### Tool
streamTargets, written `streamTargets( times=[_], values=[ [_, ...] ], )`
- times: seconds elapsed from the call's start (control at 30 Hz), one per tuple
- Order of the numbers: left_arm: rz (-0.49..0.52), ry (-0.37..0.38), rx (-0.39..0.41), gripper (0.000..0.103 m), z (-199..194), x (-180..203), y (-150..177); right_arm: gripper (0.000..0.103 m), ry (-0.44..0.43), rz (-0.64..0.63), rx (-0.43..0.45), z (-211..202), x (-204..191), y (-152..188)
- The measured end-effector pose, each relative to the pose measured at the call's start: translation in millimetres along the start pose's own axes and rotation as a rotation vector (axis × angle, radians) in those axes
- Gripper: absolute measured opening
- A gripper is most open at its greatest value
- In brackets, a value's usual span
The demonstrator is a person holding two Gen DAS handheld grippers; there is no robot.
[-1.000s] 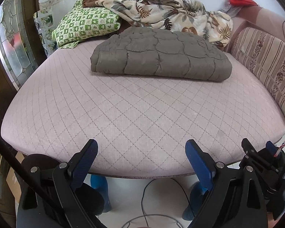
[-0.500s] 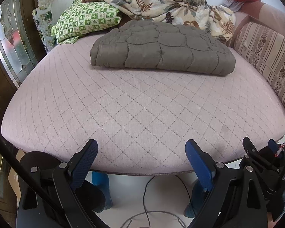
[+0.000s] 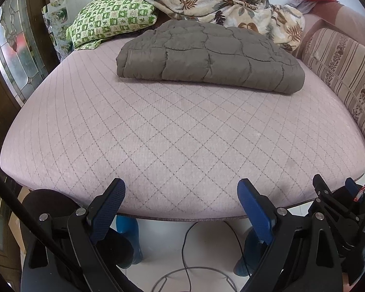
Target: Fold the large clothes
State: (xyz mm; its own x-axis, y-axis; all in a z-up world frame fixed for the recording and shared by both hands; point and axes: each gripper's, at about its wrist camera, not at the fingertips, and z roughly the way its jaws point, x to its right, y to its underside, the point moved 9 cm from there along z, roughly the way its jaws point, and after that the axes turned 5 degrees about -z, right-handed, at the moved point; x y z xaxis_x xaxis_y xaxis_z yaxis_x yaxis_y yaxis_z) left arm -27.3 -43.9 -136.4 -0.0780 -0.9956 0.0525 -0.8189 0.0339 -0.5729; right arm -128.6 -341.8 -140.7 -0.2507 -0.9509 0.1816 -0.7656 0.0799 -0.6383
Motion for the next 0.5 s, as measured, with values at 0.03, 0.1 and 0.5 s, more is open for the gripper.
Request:
streamTargets(
  times=[0.03, 0.1, 0.5],
  values=[
    [-0.001, 0.0, -0.001, 0.093, 0.1, -0.3, 0.1, 0.087, 0.0, 0.0, 0.0, -0.4, -0.3, -0.2],
    [-0.004, 0.001, -0.002, 0.093, 0.5, -0.8, 0.1, 0.087, 0.0, 0.001, 0.001, -0.4, -0.3, -0.2],
    [-0.034, -0.004, -0.007, 0.093, -2.2, -8.4, -0.5, 0.087, -0.004, -0.007, 0.054, -14.9, 1.1, -27.3]
  ],
)
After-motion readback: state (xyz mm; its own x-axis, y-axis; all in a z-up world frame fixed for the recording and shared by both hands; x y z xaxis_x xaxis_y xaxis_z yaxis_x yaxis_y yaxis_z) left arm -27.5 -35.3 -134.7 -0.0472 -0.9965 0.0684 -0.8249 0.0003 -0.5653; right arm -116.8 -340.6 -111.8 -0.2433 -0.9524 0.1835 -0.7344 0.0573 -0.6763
